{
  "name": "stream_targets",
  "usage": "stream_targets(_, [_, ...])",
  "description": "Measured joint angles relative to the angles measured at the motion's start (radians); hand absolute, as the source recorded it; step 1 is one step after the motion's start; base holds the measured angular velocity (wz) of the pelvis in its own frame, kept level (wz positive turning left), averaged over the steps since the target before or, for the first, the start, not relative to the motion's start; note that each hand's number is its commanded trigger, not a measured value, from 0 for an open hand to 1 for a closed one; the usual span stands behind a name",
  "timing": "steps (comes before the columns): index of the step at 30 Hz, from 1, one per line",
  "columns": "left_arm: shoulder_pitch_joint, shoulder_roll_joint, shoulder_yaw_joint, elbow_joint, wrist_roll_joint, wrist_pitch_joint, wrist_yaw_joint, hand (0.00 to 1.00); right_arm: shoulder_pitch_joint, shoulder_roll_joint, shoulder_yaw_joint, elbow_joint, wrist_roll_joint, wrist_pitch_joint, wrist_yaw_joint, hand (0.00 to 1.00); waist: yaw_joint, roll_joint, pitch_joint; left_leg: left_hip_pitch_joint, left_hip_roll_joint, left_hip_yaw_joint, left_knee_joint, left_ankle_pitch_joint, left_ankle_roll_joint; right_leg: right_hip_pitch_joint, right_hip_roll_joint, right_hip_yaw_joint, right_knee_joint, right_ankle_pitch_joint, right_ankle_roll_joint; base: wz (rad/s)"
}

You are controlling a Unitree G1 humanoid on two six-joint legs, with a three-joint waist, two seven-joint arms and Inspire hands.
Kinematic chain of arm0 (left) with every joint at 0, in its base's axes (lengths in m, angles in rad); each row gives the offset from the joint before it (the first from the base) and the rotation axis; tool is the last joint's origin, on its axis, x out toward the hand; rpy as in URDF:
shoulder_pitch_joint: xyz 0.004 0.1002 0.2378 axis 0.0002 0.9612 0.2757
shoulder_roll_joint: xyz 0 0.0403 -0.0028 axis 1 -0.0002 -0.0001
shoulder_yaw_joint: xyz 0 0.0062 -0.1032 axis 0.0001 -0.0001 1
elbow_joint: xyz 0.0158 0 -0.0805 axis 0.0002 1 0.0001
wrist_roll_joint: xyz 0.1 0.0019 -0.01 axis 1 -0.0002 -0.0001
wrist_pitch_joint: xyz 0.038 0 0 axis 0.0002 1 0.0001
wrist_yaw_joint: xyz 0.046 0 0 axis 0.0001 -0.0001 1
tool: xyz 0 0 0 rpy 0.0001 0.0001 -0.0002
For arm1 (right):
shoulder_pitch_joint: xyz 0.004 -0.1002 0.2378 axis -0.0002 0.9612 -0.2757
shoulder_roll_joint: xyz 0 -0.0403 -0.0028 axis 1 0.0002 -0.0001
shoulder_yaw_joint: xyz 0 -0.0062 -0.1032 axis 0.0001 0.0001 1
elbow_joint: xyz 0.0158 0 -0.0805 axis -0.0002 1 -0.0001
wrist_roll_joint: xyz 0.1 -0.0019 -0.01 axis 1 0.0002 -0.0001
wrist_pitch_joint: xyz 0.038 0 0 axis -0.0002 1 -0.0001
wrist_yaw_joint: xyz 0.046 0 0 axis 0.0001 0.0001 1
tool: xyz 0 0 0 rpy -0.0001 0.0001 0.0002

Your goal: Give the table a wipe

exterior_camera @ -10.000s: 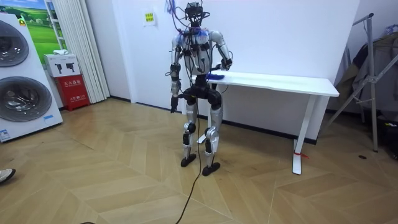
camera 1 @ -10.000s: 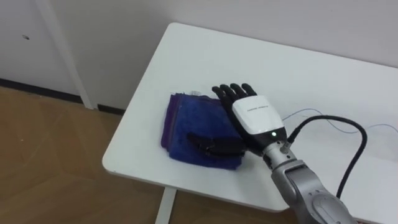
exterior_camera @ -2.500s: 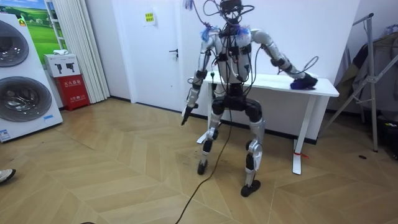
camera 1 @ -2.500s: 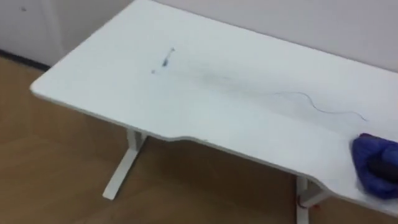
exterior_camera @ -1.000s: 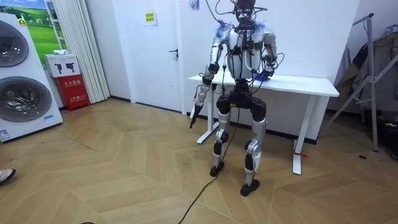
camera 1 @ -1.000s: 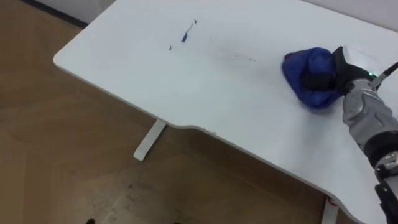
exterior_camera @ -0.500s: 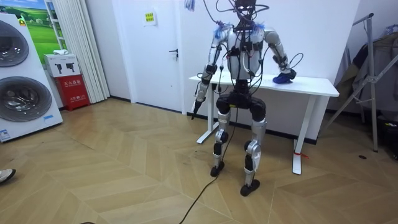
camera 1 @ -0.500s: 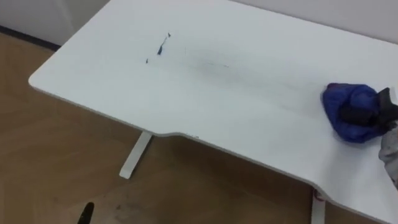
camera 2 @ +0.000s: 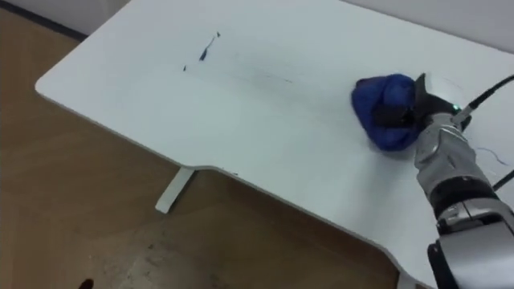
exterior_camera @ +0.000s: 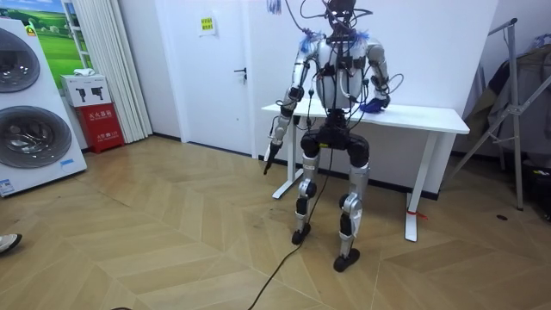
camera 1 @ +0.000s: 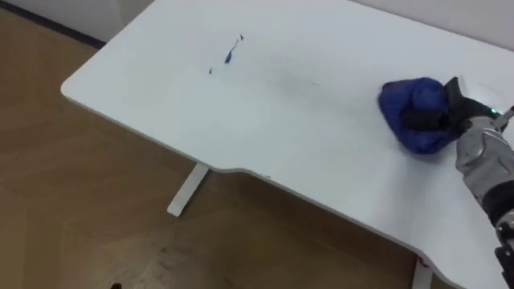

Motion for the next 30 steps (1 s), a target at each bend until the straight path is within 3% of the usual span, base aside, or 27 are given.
stream_targets(2, [0.001, 0.005, 0.024, 0.002, 0.002, 0.000, 0.000, 0.00, 0.069, -0.013, -0.086, 0.005, 0.045, -0.030, -0.009, 1.00, -0.028, 0.000, -0.0010, 0.007, -0.003, 0.001, 0.000, -0.001, 0.002, 0.015, -0.001, 0.000, -0.001, 0.000, 0.000, 0.25])
stream_targets(4, [0.011, 0.012, 0.071, 0.006, 0.002, -0.005, 0.002, 0.00, 0.154, -0.014, -0.232, 0.010, 0.068, -0.064, -0.011, 1.00, -0.089, 0.000, -0.0021, 0.009, -0.006, 0.001, 0.005, -0.004, 0.006, 0.027, -0.002, -0.014, -0.001, 0.000, 0.001, 0.16])
stream_targets(8, [0.024, 0.012, 0.116, -0.002, 0.003, -0.006, 0.022, 0.00, 0.282, -0.050, -0.347, 0.009, 0.131, -0.078, -0.023, 1.00, -0.151, 0.000, -0.0105, 0.015, -0.007, 0.008, 0.006, -0.005, 0.007, 0.032, -0.005, -0.015, -0.002, 0.000, 0.001, -0.06])
stream_targets(10, [0.023, 0.013, 0.127, -0.009, 0.003, -0.006, 0.026, 0.00, 0.346, -0.080, -0.380, 0.041, 0.156, -0.078, -0.019, 1.00, -0.170, 0.006, -0.0326, 0.023, -0.005, 0.023, 0.006, -0.005, 0.007, 0.033, -0.006, -0.010, -0.003, -0.003, 0.005, -0.19])
stream_targets(11, [0.021, 0.014, 0.128, -0.013, 0.002, -0.007, 0.026, 0.00, 0.359, -0.087, -0.385, 0.046, 0.160, -0.076, -0.019, 1.00, -0.174, 0.008, -0.0357, 0.027, -0.003, 0.028, 0.006, -0.005, 0.007, 0.035, -0.006, -0.007, -0.003, -0.003, 0.005, -0.27])
stream_targets(17, [0.019, 0.005, 0.130, -0.024, -0.002, -0.009, 0.023, 0.00, 0.401, -0.102, -0.387, 0.018, 0.162, -0.043, -0.022, 1.00, -0.200, 0.038, -0.0279, 0.078, 0.013, 0.072, 0.005, -0.011, -0.002, 0.076, 0.000, 0.018, -0.015, -0.008, 0.006, -0.25])
stream_targets(20, [0.017, 0.002, 0.087, -0.023, 0.000, -0.011, 0.022, 0.00, 0.365, -0.097, -0.328, -0.012, 0.160, 0.023, -0.056, 1.00, -0.164, 0.052, -0.0258, 0.087, 0.019, 0.086, 0.006, -0.008, -0.003, 0.060, 0.002, 0.045, -0.011, -0.017, 0.012, -0.30])
stream_targets(21, [0.018, 0.002, 0.066, -0.017, 0.000, -0.010, 0.022, 0.00, 0.334, -0.095, -0.283, -0.012, 0.160, 0.048, -0.070, 1.00, -0.148, 0.055, -0.0207, 0.090, 0.022, 0.089, 0.004, -0.007, -0.004, 0.053, 0.006, 0.058, -0.010, -0.011, 0.009, -0.43])
stream_targets(24, [0.021, -0.002, 0.040, 0.000, 0.003, -0.007, 0.009, 0.00, 0.234, -0.066, -0.127, -0.067, 0.069, 0.096, -0.069, 1.00, -0.100, 0.058, -0.0207, 0.073, 0.030, 0.089, 0.002, -0.005, -0.007, 0.023, 0.016, 0.080, 0.004, -0.002, -0.002, -0.30])
stream_targets(26, [0.021, -0.003, 0.039, 0.000, 0.013, -0.007, -0.001, 0.00, 0.159, -0.035, -0.032, -0.114, -0.028, 0.096, -0.049, 1.00, -0.068, 0.058, -0.0147, 0.065, 0.033, 0.081, 0.001, -0.002, -0.011, 0.007, 0.023, 0.080, 0.005, -0.002, -0.007, 0.00])
stream_targets(27, [0.019, -0.007, 0.034, 0.000, 0.014, -0.007, -0.003, 0.00, 0.089, -0.011, 0.008, -0.117, -0.099, 0.086, -0.029, 1.00, -0.051, 0.065, -0.0024, 0.063, 0.033, 0.072, 0.002, -0.001, -0.013, 0.007, 0.026, 0.077, 0.002, -0.001, -0.010, 0.26])
stream_targets(28, [0.017, -0.010, 0.033, -0.001, 0.014, -0.007, -0.006, 0.00, 0.041, 0.003, 0.029, -0.120, -0.164, 0.069, -0.014, 1.00, -0.034, 0.066, 0.0033, 0.061, 0.029, 0.060, 0.001, 0.006, -0.009, 0.007, 0.025, 0.072, 0.001, -0.001, -0.017, 0.34])
stream_targets(29, [0.018, -0.009, 0.030, -0.004, 0.014, -0.007, -0.007, 0.00, 0.023, 0.005, 0.044, -0.125, -0.185, 0.063, -0.005, 1.00, -0.020, 0.065, 0.0042, 0.057, 0.026, 0.050, -0.002, 0.007, -0.010, 0.007, 0.024, 0.063, 0.002, -0.002, -0.019, 0.35])
stream_targets(30, [0.017, -0.003, 0.023, -0.004, 0.014, -0.006, -0.009, 0.00, -0.005, 0.008, 0.085, -0.143, -0.208, 0.060, 0.015, 1.00, 0.018, 0.064, 0.0036, 0.057, 0.024, 0.041, -0.013, 0.009, -0.011, 0.008, 0.022, 0.053, 0.002, -0.004, -0.019, 0.28])
